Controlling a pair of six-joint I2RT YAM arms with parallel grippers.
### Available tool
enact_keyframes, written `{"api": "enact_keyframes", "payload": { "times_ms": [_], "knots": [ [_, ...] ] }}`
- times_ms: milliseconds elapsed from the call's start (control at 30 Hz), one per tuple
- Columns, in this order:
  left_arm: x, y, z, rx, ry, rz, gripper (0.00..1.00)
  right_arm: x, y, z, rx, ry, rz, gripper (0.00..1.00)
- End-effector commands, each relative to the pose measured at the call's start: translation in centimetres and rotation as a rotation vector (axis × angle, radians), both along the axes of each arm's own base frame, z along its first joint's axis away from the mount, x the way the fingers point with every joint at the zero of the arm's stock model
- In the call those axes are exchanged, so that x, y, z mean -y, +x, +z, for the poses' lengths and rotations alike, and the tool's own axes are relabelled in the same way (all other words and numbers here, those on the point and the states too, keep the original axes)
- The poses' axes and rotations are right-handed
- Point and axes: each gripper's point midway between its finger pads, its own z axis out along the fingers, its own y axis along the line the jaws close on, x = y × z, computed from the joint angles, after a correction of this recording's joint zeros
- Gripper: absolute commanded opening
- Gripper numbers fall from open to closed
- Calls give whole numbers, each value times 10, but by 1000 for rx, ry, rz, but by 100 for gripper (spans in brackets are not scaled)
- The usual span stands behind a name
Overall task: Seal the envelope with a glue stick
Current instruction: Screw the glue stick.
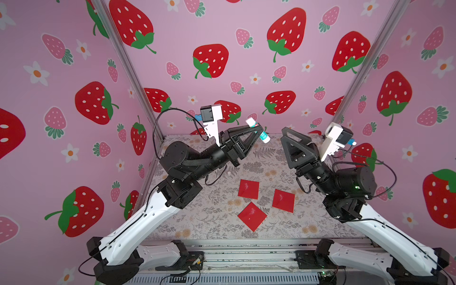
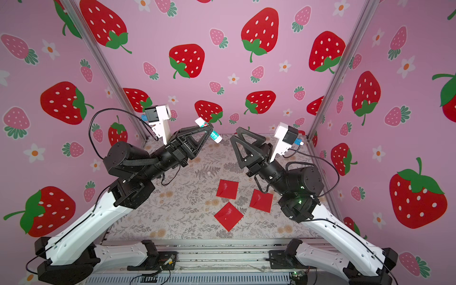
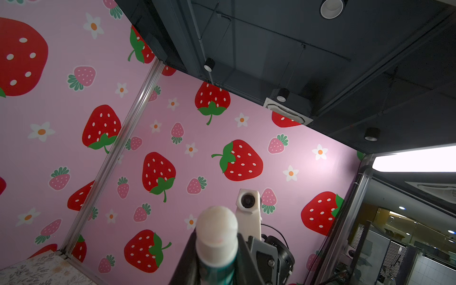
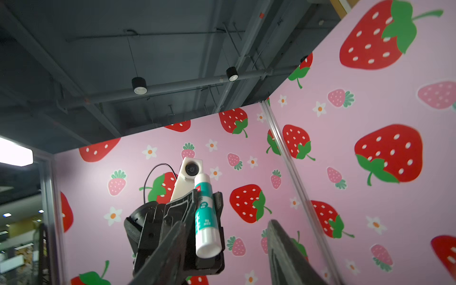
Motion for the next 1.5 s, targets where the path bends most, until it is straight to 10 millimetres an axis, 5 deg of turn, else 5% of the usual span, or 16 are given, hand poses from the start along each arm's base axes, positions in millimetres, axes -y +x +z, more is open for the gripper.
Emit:
{"api": "enact_keyframes", "payload": {
  "times_ms": [0, 700, 1067, 1300, 1467],
  "knots": [
    [-9, -3, 8, 37, -20, 29, 0, -6, 2, -2, -195, 141, 209, 53],
    [-8, -1, 8, 41, -22, 38, 0, -35, -15, 10, -174, 135, 446, 45],
    [-7, 0, 8, 37, -24, 34, 0, -35, -14, 14, -144, 131, 424, 28],
    [-5, 1, 5, 26, -21, 29, 0, -38, -8, 3, 37, -27, 184, 19],
    [-2, 3, 3, 11, -26, 16, 0, -41, -9, 5, 481, -238, -191, 15]
  ]
}}
